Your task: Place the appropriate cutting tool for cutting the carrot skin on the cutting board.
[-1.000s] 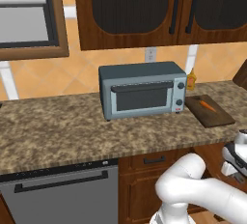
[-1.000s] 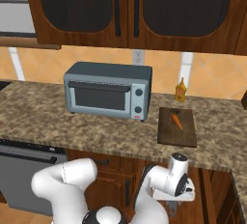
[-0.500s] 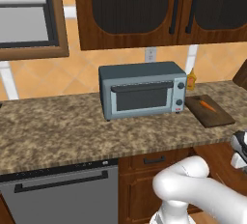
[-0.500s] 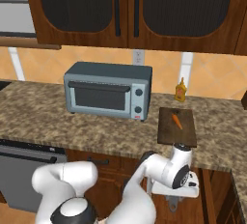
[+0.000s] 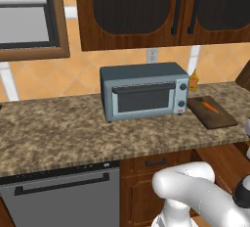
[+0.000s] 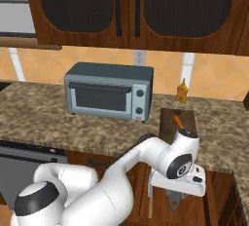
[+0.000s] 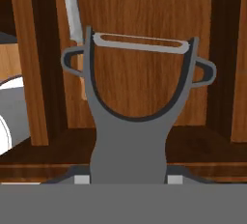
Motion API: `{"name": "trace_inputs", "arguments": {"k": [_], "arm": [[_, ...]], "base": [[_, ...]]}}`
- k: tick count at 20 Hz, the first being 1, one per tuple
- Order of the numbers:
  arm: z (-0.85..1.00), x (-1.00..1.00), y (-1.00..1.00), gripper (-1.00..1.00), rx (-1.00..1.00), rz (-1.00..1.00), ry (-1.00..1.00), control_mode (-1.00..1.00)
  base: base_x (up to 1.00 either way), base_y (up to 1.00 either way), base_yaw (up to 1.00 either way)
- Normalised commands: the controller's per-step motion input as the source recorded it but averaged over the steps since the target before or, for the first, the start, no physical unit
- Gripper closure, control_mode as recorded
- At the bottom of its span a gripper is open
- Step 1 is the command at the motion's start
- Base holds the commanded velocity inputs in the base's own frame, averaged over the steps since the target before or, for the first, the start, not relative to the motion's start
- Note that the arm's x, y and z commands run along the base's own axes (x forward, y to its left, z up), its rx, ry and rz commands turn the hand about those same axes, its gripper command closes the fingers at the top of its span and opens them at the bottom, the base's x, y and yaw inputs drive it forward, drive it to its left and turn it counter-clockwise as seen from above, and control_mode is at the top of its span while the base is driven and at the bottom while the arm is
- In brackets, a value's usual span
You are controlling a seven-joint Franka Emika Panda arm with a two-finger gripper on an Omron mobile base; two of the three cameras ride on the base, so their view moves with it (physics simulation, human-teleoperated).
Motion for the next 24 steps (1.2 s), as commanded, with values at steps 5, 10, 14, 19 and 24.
{"name": "trace_inputs", "arguments": {"k": [5,10,14,19,24], "arm": [[0.96,0.03,0.00,1.00,0.00,-0.16,-0.04,-1.00],[0.68,0.54,-0.03,1.00,0.00,-0.08,-0.05,-1.00],[0.39,0.70,-0.22,1.00,0.00,-0.04,-0.02,-1.00],[0.26,0.67,-0.30,1.00,0.02,-0.03,0.00,-1.00],[0.08,0.70,-0.16,1.00,0.05,-0.03,0.00,-1.00]], "base": [[0.00,0.00,0.00],[0.00,0.00,0.00],[0.00,0.00,0.00],[0.00,0.00,0.00],[0.00,0.00,0.00]]}}
